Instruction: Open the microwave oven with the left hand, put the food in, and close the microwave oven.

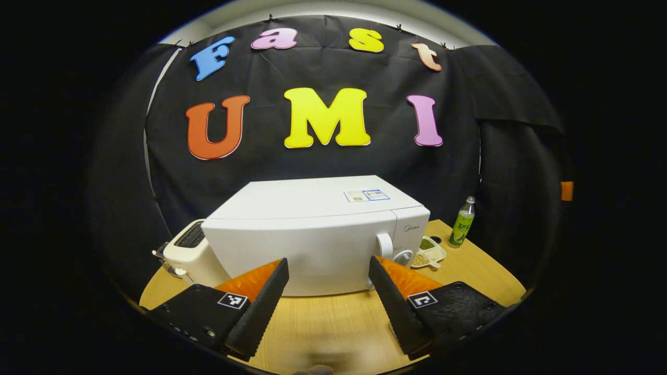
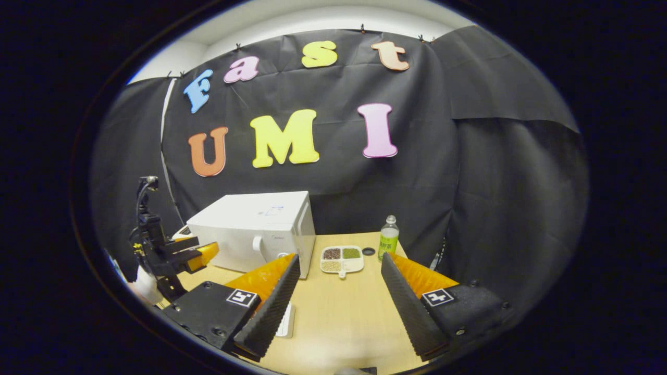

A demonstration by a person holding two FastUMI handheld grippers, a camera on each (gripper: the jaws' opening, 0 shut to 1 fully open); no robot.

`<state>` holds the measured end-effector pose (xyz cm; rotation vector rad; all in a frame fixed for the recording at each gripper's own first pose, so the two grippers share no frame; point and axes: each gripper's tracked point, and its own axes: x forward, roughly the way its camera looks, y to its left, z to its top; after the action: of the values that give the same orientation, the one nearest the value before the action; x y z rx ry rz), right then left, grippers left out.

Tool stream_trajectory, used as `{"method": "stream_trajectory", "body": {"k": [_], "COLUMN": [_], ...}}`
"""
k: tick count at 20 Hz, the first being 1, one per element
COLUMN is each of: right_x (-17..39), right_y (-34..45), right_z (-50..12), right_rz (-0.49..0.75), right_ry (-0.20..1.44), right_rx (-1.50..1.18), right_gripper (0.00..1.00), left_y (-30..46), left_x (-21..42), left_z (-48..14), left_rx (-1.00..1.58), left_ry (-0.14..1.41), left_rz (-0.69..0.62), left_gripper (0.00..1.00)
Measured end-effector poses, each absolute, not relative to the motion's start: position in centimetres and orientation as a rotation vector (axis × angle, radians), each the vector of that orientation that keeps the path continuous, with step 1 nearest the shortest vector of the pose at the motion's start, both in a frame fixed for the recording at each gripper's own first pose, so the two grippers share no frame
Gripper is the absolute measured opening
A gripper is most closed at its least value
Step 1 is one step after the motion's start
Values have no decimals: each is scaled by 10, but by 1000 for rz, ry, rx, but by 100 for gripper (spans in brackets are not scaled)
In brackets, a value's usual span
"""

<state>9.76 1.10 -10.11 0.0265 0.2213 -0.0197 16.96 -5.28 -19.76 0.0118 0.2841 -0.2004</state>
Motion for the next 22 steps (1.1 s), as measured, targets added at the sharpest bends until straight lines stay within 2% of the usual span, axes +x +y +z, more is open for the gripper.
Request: {"method": "stream_trajectory", "body": {"k": [1,2,9,10,12,17,22], "right_x": [97,96,82,80,75,66,56], "right_y": [14,17,51,55,63,76,84], "right_z": [-100,-99,-77,-71,-58,-29,-11], "right_rz": [-13,-6,69,79,89,97,95], "right_ry": [215,209,147,130,99,26,-22], "right_rx": [25,24,27,23,9,-14,-26], "right_gripper": [92,92,92,99,100,100,99], "left_y": [-46,-38,45,53,64,60,54], "left_x": [156,142,59,50,36,20,19], "left_z": [-187,-175,-101,-92,-74,-38,-30], "left_rx": [8,7,0,-5,-9,-1,-14], "left_ry": [273,257,150,133,100,24,12], "left_rz": [-196,-185,-32,-20,1,-17,-46], "left_gripper": [95,96,95,95,96,95,95]}}
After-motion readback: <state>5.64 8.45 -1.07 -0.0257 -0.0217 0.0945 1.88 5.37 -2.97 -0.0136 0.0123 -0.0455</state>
